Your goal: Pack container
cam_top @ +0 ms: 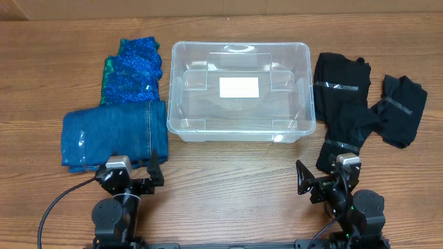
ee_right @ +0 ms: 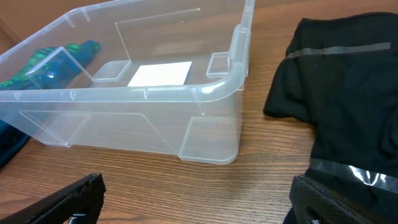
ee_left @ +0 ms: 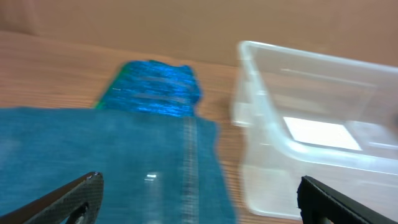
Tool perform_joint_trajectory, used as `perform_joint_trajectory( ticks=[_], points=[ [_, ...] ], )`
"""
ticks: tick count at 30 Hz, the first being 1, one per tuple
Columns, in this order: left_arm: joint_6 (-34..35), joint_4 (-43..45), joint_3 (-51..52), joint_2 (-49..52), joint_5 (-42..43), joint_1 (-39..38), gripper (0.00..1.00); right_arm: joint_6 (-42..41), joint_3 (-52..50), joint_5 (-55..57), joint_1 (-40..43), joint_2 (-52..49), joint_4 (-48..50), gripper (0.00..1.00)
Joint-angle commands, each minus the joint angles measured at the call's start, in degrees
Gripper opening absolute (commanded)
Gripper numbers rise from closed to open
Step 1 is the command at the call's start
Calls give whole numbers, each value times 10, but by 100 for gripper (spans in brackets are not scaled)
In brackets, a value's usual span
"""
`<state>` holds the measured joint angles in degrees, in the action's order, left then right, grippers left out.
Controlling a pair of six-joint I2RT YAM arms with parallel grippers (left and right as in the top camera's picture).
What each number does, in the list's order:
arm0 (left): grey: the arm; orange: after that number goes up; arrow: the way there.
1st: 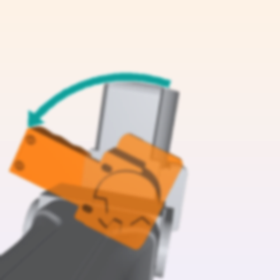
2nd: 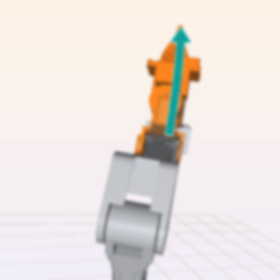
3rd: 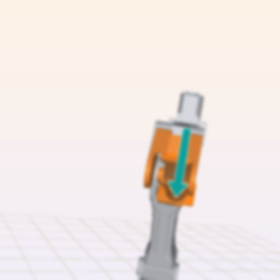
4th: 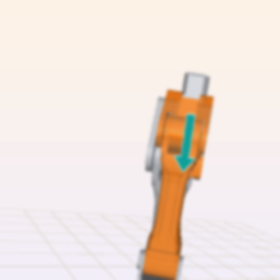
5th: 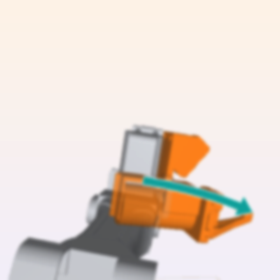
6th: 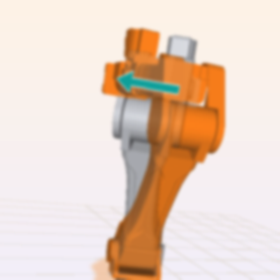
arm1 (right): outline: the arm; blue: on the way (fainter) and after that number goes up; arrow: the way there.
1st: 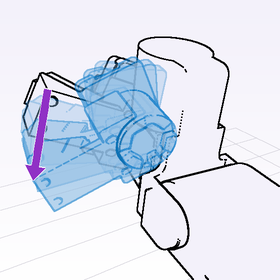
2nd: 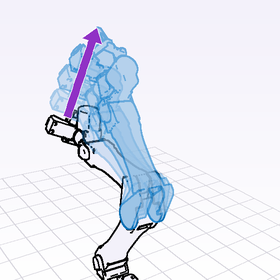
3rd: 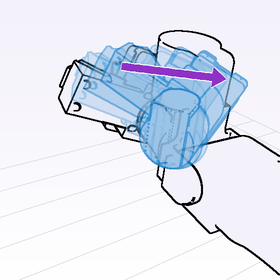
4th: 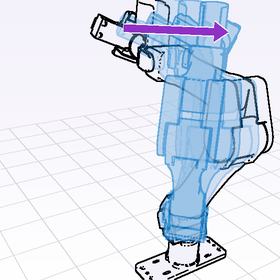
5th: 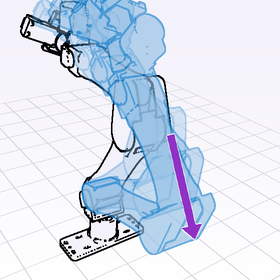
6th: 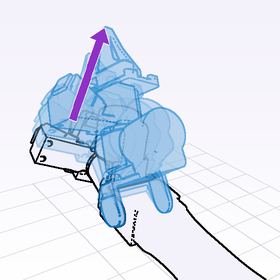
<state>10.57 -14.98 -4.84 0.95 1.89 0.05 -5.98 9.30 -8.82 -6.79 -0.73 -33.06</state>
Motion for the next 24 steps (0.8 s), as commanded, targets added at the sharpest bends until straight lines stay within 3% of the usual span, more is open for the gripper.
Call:
perform_joint_trajectory(
  ticks=[1,6,9,13,16,18,21,24],
  points=[
    [73,4,3,4,92,2,100,-2,-3,-3,1,5,-10,100],
    [186,-2,-37,32,133,3,100,-2,-3,-3,1,5,-10,100],
    [181,-40,-139,116,96,3,100,-2,-3,-3,1,6,-10,100],
    [99,-106,-346,319,61,4,100,-2,-3,-3,1,5,-10,100],
    [-3,-156,-476,435,78,4,100,-2,-3,-3,1,5,-10,100],
    [-27,-179,-536,490,34,9,100,-2,-3,-3,1,5,-10,100],
    [30,-237,-597,571,-14,64,100,-2,-3,-3,1,5,-10,100],
    [71,-288,-609,658,47,193,100,-2,-3,-3,1,5,-10,100]
  ],
)
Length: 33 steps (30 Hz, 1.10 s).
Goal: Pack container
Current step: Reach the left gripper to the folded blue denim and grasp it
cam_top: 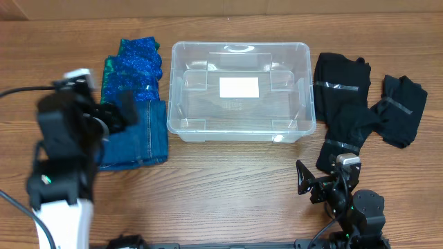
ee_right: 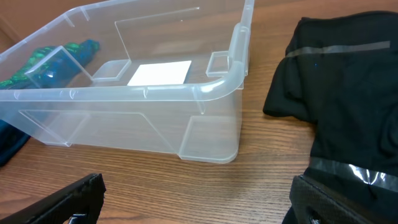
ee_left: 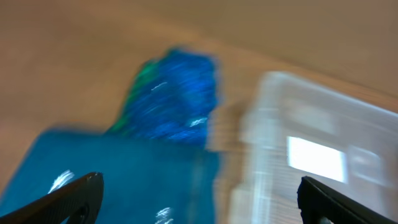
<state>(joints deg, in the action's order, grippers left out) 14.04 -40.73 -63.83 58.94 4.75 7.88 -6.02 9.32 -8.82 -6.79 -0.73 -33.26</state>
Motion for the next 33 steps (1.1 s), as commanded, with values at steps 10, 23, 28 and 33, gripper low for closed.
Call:
perform_joint_trajectory(
  ticks=[10,23,28,33],
  points=[
    [-17,-20,-19,370,279,407,100,-2,-4,-3,1,5,-8,100],
    [-107,51,-19,561,325,355,53,-2,-4,-3,1,5,-8,100],
    [-71,12,-36,553,354,344,8,-2,-4,-3,1,5,-8,100],
    [-54,-169,-169,449,377,342,4,-2,-4,-3,1,5,-8,100]
  ],
)
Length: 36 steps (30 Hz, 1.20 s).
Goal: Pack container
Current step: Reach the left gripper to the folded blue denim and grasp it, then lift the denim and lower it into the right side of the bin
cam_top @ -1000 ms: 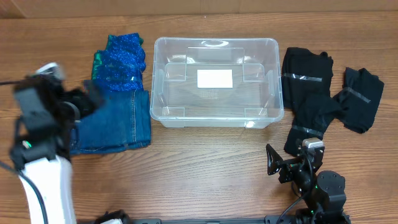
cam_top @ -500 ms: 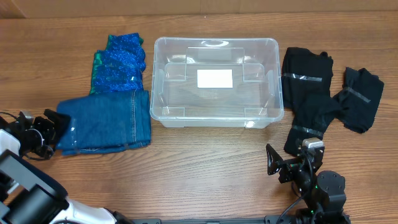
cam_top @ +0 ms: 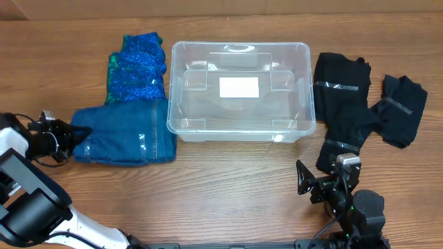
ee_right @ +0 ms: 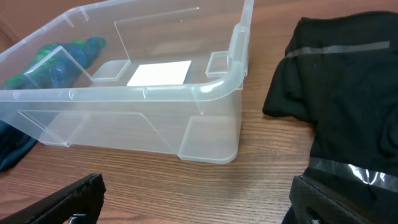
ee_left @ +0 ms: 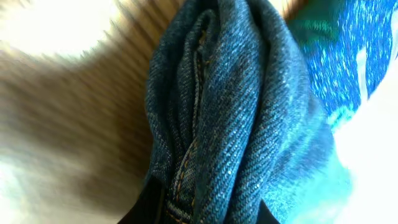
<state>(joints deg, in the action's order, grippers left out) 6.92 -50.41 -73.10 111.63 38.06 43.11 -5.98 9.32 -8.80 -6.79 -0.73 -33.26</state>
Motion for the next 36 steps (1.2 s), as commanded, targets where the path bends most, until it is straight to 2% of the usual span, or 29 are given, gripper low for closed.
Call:
perform_joint_trajectory(
  ticks=[1,3,5,9,12,13,14,15,17,21,23,26,30,32,34,36],
  points=[
    [17,-103,-104,-108,63,-14,4,-2,-4,-3,1,5,-8,100],
    [23,-152,-155,-171,112,-27,4,-2,-4,-3,1,5,-8,100],
    [60,-178,-194,-235,130,-52,4,-2,-4,-3,1,5,-8,100],
    [185,-135,-231,-346,123,-133,4,-2,-4,-3,1,5,-8,100],
    [330,-63,-231,-391,46,-235,4,-2,-4,-3,1,5,-8,100],
    [405,-46,-231,-396,-29,-296,4,-2,-4,-3,1,5,-8,100],
    [476,-36,-229,-394,-107,-360,4,-2,-4,-3,1,5,-8,100],
    [517,-16,-223,-386,-176,-424,4,-2,-4,-3,1,5,-8,100],
    [555,28,-214,-357,-262,-521,4,-2,-4,-3,1,5,-8,100],
    [617,103,-213,-259,-343,-649,4,-2,-4,-3,1,5,-8,100],
    [662,122,-213,-207,-378,-682,4,-2,-4,-3,1,5,-8,100],
    [710,141,-213,-146,-387,-703,4,-2,-4,-3,1,5,-8,100],
    [713,153,-213,-86,-401,-716,4,-2,-4,-3,1,5,-8,100],
    [676,155,-213,-78,-390,-716,6,-2,-4,-3,1,5,-8,100],
    [529,163,-219,-99,-338,-701,67,-2,-4,-3,1,5,-8,100],
    [457,145,-224,-125,-309,-681,82,-2,-4,-3,1,5,-8,100]
  ],
)
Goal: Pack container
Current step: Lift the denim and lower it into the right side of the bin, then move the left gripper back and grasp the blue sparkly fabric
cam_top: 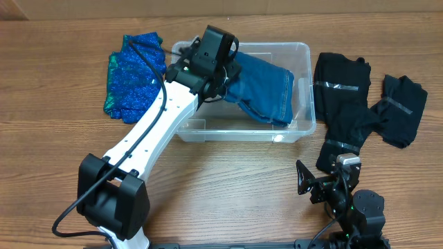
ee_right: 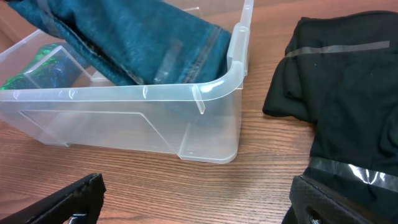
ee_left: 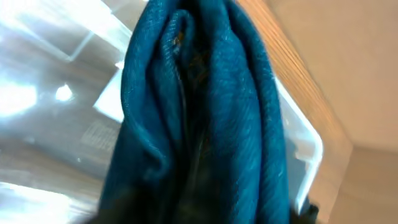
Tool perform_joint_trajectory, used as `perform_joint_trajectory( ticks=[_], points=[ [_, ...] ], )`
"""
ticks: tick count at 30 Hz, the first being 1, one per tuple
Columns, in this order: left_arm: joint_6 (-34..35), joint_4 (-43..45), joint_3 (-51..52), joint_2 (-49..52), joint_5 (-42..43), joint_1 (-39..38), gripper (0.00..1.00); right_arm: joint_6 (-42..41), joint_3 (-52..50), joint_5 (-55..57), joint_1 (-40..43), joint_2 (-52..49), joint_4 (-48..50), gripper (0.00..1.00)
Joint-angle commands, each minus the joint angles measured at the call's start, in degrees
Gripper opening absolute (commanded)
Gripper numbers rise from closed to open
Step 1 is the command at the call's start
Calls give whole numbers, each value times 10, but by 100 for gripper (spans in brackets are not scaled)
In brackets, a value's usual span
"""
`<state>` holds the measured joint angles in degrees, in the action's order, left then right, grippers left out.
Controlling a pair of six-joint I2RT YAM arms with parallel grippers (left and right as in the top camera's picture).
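The clear plastic container (cam_top: 303,104) stands at the table's middle. Folded blue jeans (cam_top: 266,86) hang slanted into it, their lower end down by its right wall. My left gripper (cam_top: 223,75) is above the container's left half, shut on the jeans' upper end. The denim (ee_left: 199,112) fills the left wrist view and hides the fingers; the container rim (ee_left: 305,146) shows beyond it. In the right wrist view the jeans (ee_right: 143,43) lie inside the container (ee_right: 208,87). My right gripper (ee_right: 196,199) rests open at the front right, holding nothing.
A sparkly blue-green cloth (cam_top: 131,69) lies left of the container. Black garments (cam_top: 342,83) with tape strips lie to its right, another black piece (cam_top: 401,111) further right. The black fabric (ee_right: 348,81) is close to my right gripper.
The jeans were on the table left of the container, with my left gripper on their left end. Now the left gripper holds them inside the container. The right arm has not moved.
Both grippers sat open at the front edge, jeans on the table, container empty. Then my left arm was raised over the jeans. Then its gripper was on the jeans' left end. Now the jeans hang into the container.
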<state>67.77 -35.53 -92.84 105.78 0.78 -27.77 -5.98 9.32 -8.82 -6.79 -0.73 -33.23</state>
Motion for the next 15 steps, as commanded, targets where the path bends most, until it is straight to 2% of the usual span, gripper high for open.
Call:
perform_joint_trajectory(
  ticks=[1,3,8,11,15],
  points=[
    [-181,-19,-29,-81,66,39,87,-2,-4,-3,1,5,-8,100],
    [-252,-68,-30,-132,63,90,100,-2,-4,-3,1,5,-8,100],
    [-367,-157,-30,-174,62,243,100,-2,-4,-3,1,5,-8,100],
    [-438,-184,-29,-147,85,355,100,-2,-4,-3,1,5,-8,100],
    [-557,-184,-29,-36,190,467,100,-2,-4,-3,1,5,-8,100]
  ],
)
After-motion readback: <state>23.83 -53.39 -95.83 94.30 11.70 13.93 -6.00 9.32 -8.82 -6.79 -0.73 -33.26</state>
